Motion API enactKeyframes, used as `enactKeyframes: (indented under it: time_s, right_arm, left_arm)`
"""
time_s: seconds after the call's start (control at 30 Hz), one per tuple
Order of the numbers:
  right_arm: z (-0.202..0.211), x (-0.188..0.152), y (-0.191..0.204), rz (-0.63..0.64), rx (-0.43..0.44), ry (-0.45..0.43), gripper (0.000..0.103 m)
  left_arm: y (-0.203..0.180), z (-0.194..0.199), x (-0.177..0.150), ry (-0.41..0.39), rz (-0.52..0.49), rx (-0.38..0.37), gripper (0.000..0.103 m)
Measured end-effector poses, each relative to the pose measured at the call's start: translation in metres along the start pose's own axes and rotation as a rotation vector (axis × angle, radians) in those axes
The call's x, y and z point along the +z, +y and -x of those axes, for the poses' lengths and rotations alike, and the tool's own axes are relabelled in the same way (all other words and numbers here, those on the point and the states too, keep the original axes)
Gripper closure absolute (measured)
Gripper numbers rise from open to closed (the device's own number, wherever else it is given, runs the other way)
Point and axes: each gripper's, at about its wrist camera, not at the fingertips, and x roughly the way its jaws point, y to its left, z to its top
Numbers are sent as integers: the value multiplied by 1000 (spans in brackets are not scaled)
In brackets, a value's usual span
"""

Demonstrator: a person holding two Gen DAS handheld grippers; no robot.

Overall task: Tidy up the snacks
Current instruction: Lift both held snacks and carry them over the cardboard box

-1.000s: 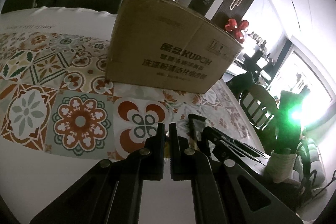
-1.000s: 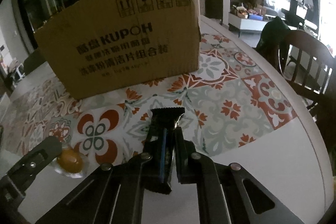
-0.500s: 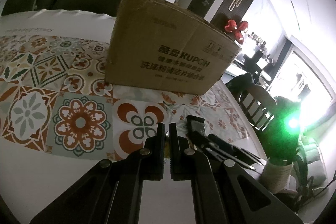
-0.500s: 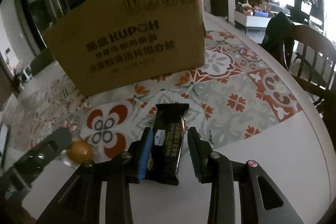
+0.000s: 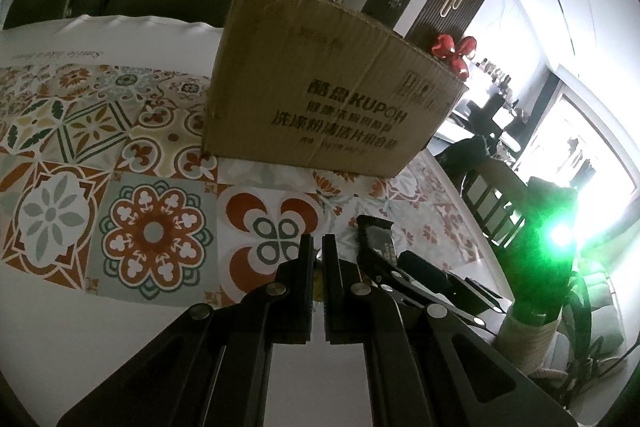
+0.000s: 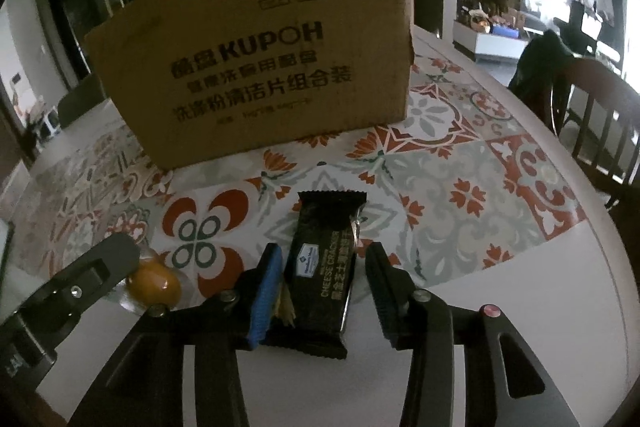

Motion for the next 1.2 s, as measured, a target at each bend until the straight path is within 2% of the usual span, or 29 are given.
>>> enactKeyframes:
  time_s: [0.2,0.23,0.6,1.2]
  right_arm:
    - [-2,1,8,50,-36,10,59]
    - [-2,1,9,54,-40,9,68]
    - [11,0,-1,4,13,-5,69]
    - [69,38,-7,4,124,-157,69]
  left_arm:
    - [1,-2,0,2,3,6,98]
    - [1,-2,0,2,2,7,98]
    - [-7,4,2,-26,-36,15,98]
    - [-33,38,36,-129,-85,1,98]
